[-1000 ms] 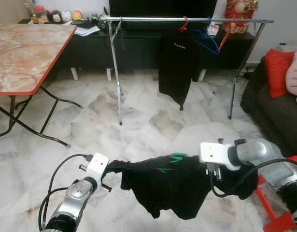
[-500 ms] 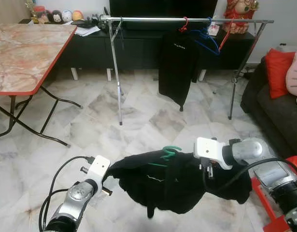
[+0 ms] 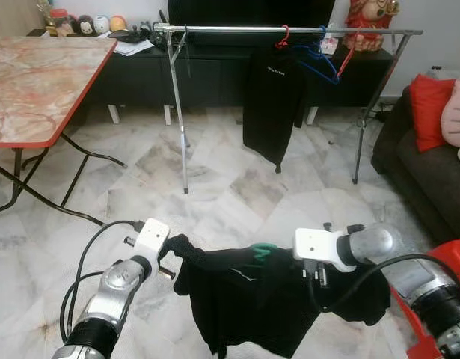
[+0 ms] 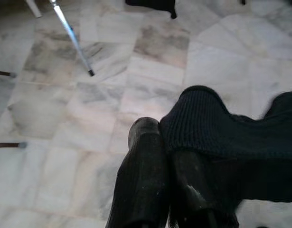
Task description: Hang hanger
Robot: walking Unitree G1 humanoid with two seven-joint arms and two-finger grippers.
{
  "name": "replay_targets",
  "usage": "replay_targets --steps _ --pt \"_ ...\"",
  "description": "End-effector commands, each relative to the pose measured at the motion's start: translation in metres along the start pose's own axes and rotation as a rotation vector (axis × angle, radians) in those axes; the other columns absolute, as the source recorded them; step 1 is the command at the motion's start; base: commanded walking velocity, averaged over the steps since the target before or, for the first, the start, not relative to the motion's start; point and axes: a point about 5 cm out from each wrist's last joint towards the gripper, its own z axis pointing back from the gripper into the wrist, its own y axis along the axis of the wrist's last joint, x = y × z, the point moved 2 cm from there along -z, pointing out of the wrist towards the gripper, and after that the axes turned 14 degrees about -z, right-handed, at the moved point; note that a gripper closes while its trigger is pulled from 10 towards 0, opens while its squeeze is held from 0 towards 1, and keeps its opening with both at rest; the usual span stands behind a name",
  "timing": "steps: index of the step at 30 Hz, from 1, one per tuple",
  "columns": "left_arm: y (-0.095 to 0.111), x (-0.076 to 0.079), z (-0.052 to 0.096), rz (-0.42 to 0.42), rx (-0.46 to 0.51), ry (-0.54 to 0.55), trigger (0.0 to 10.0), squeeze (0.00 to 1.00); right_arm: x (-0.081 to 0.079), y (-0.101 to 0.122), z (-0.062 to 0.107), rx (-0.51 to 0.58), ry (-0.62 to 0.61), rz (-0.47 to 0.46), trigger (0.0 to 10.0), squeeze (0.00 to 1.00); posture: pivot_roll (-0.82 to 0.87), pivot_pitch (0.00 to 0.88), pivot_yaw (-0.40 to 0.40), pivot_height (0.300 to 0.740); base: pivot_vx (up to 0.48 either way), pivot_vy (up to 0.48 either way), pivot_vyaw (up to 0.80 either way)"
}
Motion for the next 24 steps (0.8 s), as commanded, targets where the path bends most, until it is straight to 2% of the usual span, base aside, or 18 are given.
replay_targets --steps 1,3,6,9,11,13,14,16,19,22,23,24 --pt "0.011 -0.004 -0.001 0.015 0.032 -0.013 10.0 0.00 0.003 -0.008 -0.003 -0.040 -0.054 -0.019 10.0 0.00 -0.04 0.026 -0.064 0.740 0.000 0.000 0.00" --pt "0.015 -0.004 -0.001 0.016 0.042 -0.017 10.0 0.00 0.003 -0.010 -0.007 -0.049 -0.074 -0.036 10.0 0.00 -0.03 0.025 -0.065 0.740 0.000 0.000 0.00" --pt "0.023 -0.005 -0.001 0.020 0.063 -0.022 10.0 0.00 -0.002 -0.010 -0.018 -0.027 -0.093 -0.121 10.0 0.00 -0.03 0.022 -0.064 0.740 0.000 0.000 0.00" --pt "0.025 -0.005 -0.001 0.016 0.065 -0.026 10.0 0.00 -0.002 -0.010 -0.022 -0.026 -0.110 -0.146 10.0 0.00 -0.03 0.021 -0.063 0.740 0.000 0.000 0.00" --pt "0.027 -0.004 0.000 0.023 0.060 -0.041 10.0 0.00 0.004 -0.009 -0.033 0.011 -0.242 -0.252 10.0 0.00 -0.03 0.019 -0.063 0.740 0.000 0.000 0.00" --pt "0.027 -0.004 0.000 0.024 0.058 -0.042 10.0 0.00 0.004 -0.008 -0.034 0.017 -0.253 -0.262 10.0 0.00 -0.03 0.019 -0.063 0.740 0.000 0.000 0.00" --pt "0.027 -0.002 0.000 0.030 0.059 -0.052 10.0 0.00 0.007 0.001 -0.036 0.092 -0.275 -0.359 10.0 0.00 -0.03 0.020 -0.063 0.740 0.000 0.000 0.00" --pt "0.028 0.000 0.000 0.033 0.059 -0.057 10.0 0.00 0.008 0.008 -0.038 0.148 -0.293 -0.431 10.0 0.00 -0.03 0.016 -0.062 0.740 0.000 0.000 0.00" --pt "0.029 0.001 0.000 0.038 0.061 -0.062 10.0 0.00 0.009 0.011 -0.041 0.160 -0.312 -0.451 10.0 0.00 -0.03 0.017 -0.063 0.740 0.000 0.000 0.00" --pt "0.034 0.003 0.000 0.045 0.072 -0.074 10.0 0.00 0.015 0.009 -0.043 0.167 -0.408 -0.483 10.0 0.00 -0.02 0.016 -0.065 0.740 0.000 0.000 0.00" --pt "0.036 0.004 0.000 0.054 0.079 -0.076 10.0 0.00 0.021 0.009 -0.042 0.198 -0.472 -0.539 10.0 0.00 -0.02 0.016 -0.065 0.740 0.000 0.000 0.00" --pt "0.037 0.004 0.000 0.056 0.081 -0.076 10.0 0.00 0.022 0.009 -0.042 0.206 -0.484 -0.553 10.0 0.00 -0.02 0.016 -0.065 0.740 0.000 0.000 0.00"
